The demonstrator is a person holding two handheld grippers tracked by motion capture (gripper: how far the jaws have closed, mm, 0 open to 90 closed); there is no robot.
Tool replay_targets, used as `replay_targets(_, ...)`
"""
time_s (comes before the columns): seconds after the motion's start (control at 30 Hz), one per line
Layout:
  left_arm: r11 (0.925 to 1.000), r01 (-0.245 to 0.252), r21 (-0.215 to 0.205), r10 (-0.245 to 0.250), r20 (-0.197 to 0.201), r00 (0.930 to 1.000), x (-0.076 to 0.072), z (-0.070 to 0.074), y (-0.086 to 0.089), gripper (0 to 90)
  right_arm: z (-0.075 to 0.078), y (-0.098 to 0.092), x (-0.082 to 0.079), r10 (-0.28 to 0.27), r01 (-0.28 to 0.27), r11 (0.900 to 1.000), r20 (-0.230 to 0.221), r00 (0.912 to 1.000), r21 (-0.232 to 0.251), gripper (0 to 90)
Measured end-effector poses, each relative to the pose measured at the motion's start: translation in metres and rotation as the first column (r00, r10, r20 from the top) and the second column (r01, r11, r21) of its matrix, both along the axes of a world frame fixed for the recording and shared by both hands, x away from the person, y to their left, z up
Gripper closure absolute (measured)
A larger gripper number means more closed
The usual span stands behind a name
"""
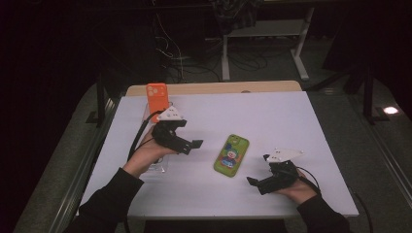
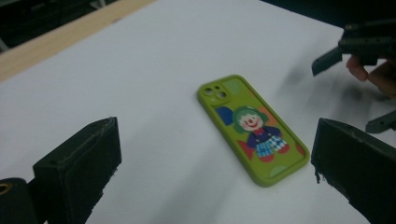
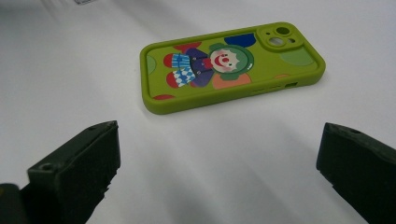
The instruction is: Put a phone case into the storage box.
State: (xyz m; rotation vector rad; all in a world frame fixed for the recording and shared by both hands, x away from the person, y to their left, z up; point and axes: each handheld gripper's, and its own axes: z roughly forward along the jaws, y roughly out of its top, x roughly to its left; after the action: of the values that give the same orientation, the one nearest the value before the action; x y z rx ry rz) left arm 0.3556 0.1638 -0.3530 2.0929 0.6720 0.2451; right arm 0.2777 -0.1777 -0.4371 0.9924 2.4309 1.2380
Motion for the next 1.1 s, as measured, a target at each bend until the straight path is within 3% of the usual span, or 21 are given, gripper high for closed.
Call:
replay_targets(0.3,0.9998,0.018,0.005,-0.018,-0.025,0.9995,-0.016,-0.028,-0.022,1.7,0.001,0.001,0.000,0.007,-0.007,1.000,0.010,0.9999,0.002,0.0)
replay_targets(0.5,0.9998,0.001,0.018,-0.001,-0.023,0.9997,-0.019,-0.042,-0.028,9.8,0.000,0.000,0.001,0.014,-0.014,1.000,0.021,0.9997,-0.014,0.0)
replay_targets(0.63,0.9997,-0.011,0.019,0.012,-0.028,0.9995,-0.017,-0.052,-0.031,23.7,0.001,0.001,0.001,0.013,-0.013,1.000,0.008,0.9999,-0.002,0.0)
replay_targets(0.73,0.9987,-0.012,0.049,0.013,-0.028,0.9995,-0.014,-0.060,-0.033,39.6,0.001,0.000,0.001,0.011,-0.011,1.000,0.007,0.9999,-0.002,0.0)
replay_targets(0.77,0.9971,-0.009,0.076,0.011,-0.020,0.9998,-0.012,-0.062,-0.033,44.2,0.001,0.000,0.001,0.011,-0.011,1.000,0.009,0.9999,-0.002,0.0)
replay_targets(0.9,0.9948,0.004,0.102,0.000,-0.043,0.9991,-0.009,-0.072,-0.036,63.4,0.001,0.001,0.001,0.009,-0.009,1.000,0.009,0.9999,0.000,0.0)
replay_targets(1.1,0.9937,0.025,0.109,-0.012,-0.116,0.9932,-0.005,-0.083,-0.043,86.9,0.001,0.000,0.001,0.014,-0.014,1.000,0.008,0.9999,-0.002,0.0)
